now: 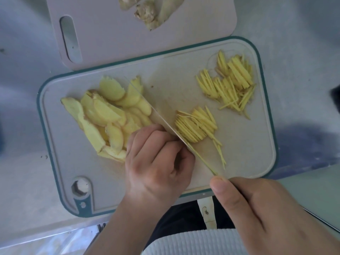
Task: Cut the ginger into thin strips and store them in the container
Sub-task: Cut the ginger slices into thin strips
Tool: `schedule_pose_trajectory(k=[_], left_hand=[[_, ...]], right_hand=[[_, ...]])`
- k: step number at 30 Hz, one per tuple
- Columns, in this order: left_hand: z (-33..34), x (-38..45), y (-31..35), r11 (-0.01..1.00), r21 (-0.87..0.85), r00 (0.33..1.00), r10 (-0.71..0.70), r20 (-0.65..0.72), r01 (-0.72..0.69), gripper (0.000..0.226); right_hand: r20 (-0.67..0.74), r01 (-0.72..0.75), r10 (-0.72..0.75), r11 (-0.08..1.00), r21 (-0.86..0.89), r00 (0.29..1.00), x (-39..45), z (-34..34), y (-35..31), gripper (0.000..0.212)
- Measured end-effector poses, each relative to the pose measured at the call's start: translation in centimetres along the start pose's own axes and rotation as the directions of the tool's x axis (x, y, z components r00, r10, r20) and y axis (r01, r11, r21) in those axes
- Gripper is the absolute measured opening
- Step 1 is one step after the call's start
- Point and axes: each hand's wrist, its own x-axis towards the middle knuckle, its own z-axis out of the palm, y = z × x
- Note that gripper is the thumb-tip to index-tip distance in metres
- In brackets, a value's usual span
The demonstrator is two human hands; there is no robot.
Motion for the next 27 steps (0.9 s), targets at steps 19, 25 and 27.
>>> schedule_pose_trajectory(k=[19,25,27], left_hand=[[-3.3,2.0,-1.8,0.989,0.144,0.997,0.0,0.076,-0.011,0.009],[-4.5,5.4,-5.1,0.939,0.345,0.951,-0.108,0.29,0.001,0.027],[-4.7,5.3,-5.4,0.94,0.342,0.942,-0.133,0.309,0.02,0.028]], right_hand=[[0.13,0.03,-0.078,0.94,0.339,0.988,2.0,0.8,2.2,0.074],[0.093,0.118,-0.137,0.975,0.187,0.986,1.7,-0.5,1.7,0.067],[0.102,0.096,-0.123,0.967,0.235,0.987,1.3,-1.3,1.6,0.066]])
